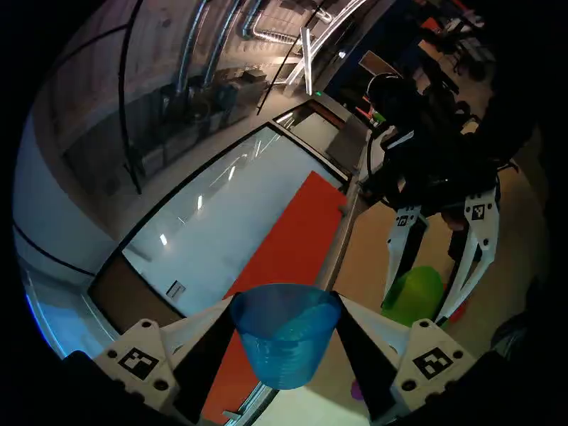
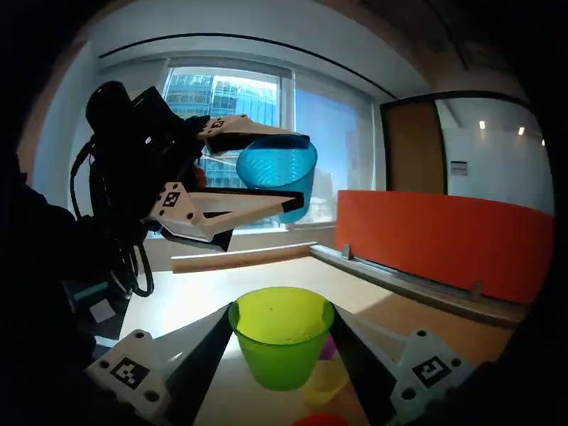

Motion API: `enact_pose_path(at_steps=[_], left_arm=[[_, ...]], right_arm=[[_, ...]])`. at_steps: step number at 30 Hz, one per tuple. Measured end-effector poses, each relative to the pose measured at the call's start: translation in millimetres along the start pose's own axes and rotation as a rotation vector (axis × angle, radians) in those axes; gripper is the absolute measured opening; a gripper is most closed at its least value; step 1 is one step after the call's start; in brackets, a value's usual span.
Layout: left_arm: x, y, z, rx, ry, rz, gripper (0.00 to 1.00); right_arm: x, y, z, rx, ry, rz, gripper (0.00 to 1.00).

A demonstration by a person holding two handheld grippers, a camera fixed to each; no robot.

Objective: Pour water

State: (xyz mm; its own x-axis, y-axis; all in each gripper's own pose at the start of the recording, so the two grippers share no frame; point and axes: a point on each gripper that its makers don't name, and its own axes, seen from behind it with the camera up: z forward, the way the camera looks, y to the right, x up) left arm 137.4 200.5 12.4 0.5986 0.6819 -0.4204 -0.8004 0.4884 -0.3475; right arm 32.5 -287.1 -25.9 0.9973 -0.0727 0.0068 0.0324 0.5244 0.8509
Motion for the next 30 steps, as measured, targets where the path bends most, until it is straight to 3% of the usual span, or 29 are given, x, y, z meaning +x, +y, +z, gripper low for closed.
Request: enact_pose_path(at_steps=[21, 30], left_arm=[[13.6, 0.3, 3.8, -0.005, -0.009, 0.134, 0.89], [14.6, 1.5, 5.9, -0.004, -0.01, 0.151, 0.89]], right_arm=[[2.1, -3.9, 5.0, 0.018, 0.01, 0.004, 0.93], [1.2, -5.5, 5.7, 0.02, 0.014, 0.002, 0.93]])
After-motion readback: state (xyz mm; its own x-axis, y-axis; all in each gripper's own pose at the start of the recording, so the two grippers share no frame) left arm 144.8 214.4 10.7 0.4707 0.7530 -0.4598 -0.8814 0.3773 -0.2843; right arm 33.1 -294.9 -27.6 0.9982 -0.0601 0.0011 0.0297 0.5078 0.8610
